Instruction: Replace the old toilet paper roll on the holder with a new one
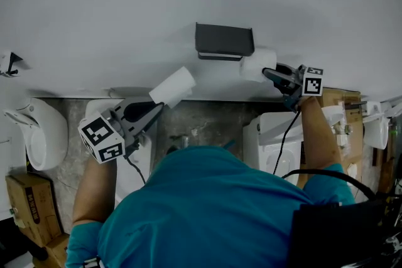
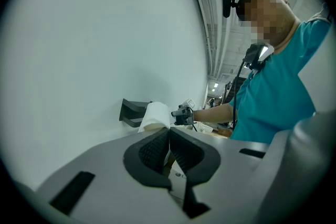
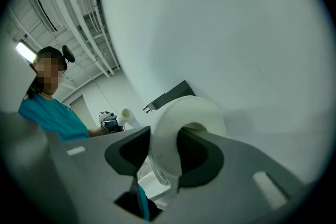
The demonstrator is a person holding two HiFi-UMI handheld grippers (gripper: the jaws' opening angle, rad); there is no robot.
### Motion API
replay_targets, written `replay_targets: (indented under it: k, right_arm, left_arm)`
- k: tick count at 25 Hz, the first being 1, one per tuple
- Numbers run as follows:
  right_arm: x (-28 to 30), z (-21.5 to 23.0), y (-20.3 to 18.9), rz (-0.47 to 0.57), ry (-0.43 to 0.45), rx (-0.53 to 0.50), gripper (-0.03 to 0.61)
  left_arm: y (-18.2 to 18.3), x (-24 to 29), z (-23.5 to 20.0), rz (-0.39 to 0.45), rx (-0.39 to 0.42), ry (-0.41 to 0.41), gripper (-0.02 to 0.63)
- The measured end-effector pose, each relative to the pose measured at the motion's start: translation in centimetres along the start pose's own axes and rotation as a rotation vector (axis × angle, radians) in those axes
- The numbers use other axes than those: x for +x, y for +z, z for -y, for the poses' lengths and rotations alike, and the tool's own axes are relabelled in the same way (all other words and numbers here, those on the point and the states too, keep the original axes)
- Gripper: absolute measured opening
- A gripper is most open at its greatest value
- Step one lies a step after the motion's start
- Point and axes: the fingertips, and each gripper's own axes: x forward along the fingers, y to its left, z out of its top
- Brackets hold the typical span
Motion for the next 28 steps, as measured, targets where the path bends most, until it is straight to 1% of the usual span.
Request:
replay_targets:
  k: [4, 9, 14, 20, 28]
  right_arm:
    - [0.9, -0.1, 0.1, -0.012, 0.015, -0.005, 0.149]
    - [2.7, -0.4, -0.5, -0.067, 0.035, -0.026, 0.149]
    - [6.3, -1.0, -0.8, -0.092, 0.042, -0.019, 0.15]
    - [9.2, -1.6, -1.0, -0.074, 0.041, 0.017, 0.15]
    - [13.0, -2.9, -1.5, -0.063, 0.086, 0.048, 0.149]
  left_arm:
    - [-0.1, 0.1, 0.0, 0.0, -0.001, -0.002, 0.011]
    - [-0.1, 0.6, 0.3, 0.005, -0.003, 0.001, 0.011]
    - [0.0, -0.3, -0.7, 0.014, -0.011, 0.006, 0.011]
    - [0.3, -0.8, -1.0, 0.024, -0.015, 0.008, 0.011]
    - [0.7, -0.8, -1.2, 0.029, -0.013, 0.007, 0.012]
